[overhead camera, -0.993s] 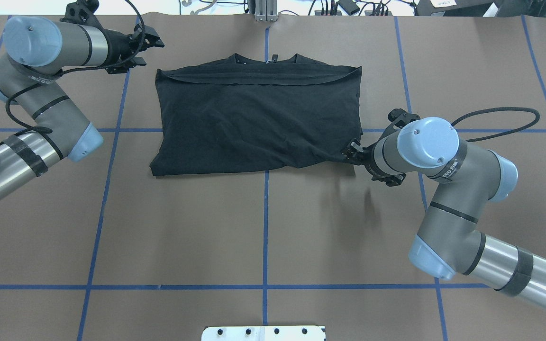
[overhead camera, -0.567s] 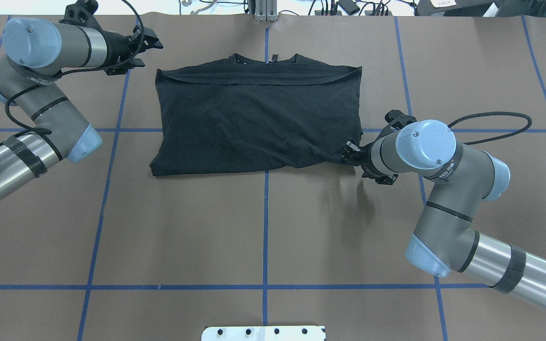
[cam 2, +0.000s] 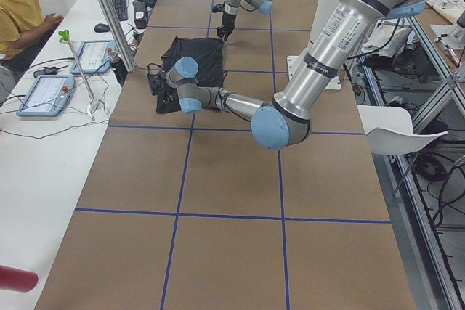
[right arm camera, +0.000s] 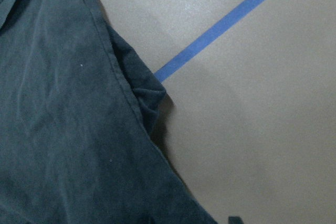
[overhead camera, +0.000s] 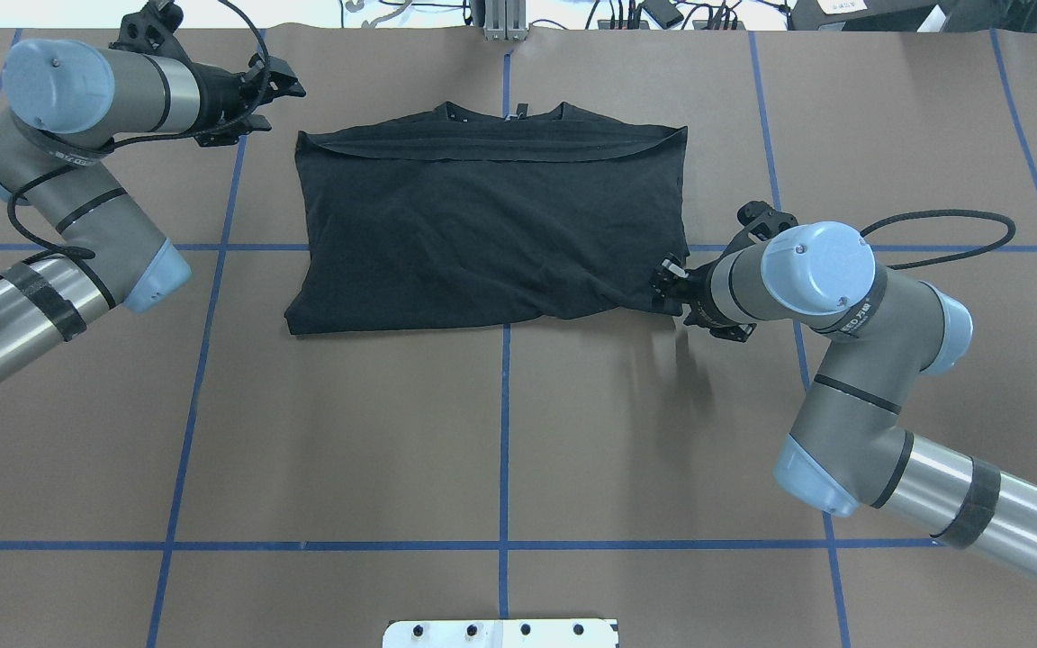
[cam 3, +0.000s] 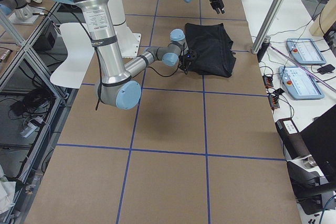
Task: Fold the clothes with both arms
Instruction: 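Move the right gripper down to the folded shirt's side edge, then grasp the side edge of the folded shirt with the right gripper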
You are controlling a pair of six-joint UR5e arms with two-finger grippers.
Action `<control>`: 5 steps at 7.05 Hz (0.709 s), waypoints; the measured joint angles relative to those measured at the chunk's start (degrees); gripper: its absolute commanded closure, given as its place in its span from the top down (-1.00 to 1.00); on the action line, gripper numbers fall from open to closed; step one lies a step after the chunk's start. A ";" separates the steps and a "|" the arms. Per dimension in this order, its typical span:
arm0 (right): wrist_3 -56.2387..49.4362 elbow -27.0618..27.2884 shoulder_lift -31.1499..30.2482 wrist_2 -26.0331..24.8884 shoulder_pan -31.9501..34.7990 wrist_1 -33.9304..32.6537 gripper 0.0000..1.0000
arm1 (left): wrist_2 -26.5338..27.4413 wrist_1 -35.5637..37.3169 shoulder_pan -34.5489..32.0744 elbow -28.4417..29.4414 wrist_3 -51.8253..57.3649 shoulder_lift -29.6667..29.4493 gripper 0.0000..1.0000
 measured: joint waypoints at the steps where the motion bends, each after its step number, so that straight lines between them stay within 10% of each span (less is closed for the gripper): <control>1: -0.20 -0.16 -0.01 -0.02 0.09 -0.09 -0.36 | 0.01 0.00 0.00 0.00 0.02 0.00 0.52; 2: -0.29 -0.34 0.00 -0.01 0.13 -0.12 -0.99 | 0.01 0.00 0.01 0.01 0.02 0.00 0.52; 5: -0.34 -0.35 0.00 0.45 0.21 -0.01 -1.00 | 0.01 0.00 -0.03 -0.07 -0.02 0.00 0.52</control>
